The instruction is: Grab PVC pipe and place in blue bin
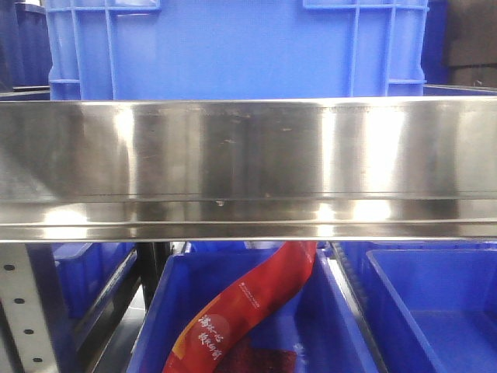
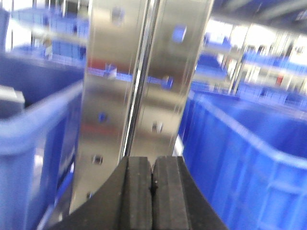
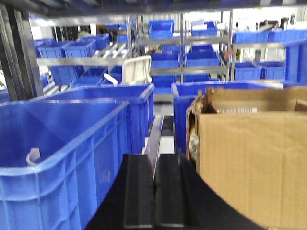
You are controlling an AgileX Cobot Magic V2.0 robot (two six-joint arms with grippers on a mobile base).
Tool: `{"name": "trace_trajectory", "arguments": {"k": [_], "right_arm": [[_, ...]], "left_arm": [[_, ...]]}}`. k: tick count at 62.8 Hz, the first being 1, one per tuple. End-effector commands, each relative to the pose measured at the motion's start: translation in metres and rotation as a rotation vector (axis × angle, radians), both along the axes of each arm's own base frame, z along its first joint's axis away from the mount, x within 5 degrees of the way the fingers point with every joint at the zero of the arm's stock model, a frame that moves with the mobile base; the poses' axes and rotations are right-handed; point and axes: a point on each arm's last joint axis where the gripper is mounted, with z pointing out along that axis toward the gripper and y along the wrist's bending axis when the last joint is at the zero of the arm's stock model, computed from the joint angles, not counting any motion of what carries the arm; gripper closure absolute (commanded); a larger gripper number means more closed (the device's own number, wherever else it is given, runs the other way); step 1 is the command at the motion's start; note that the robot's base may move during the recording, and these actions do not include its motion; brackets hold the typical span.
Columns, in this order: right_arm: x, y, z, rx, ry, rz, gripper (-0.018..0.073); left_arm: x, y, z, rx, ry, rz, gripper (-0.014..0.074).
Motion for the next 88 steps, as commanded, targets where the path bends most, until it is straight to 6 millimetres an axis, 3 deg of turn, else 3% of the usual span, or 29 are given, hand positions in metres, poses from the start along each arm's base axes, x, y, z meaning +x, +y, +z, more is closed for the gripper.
{"name": "trace_trajectory", "arguments": {"k": [1,17,88], "right_arm": [[-0.0061,-0.0009,0.0034,-0.009,-0.044,-0.002,0.0724],[-0.0093,-0.0015,0.0044,-0.017,-0.055,-0.005,0.0724],[-0.0093,-0.0016,0.0044,-0.026,-0.056,-0.007,0.0724]], "left_arm": [[-0.0081,0.0005,0.0059,0.006,-0.058,0.006,0.0707],[-0.0117,0.0013,0.0071,0.213,-0.070,0.041,0.0707],[-0.0117,0.0014,0.0069,0.213,-0.068,0.041,0.0707]]}}
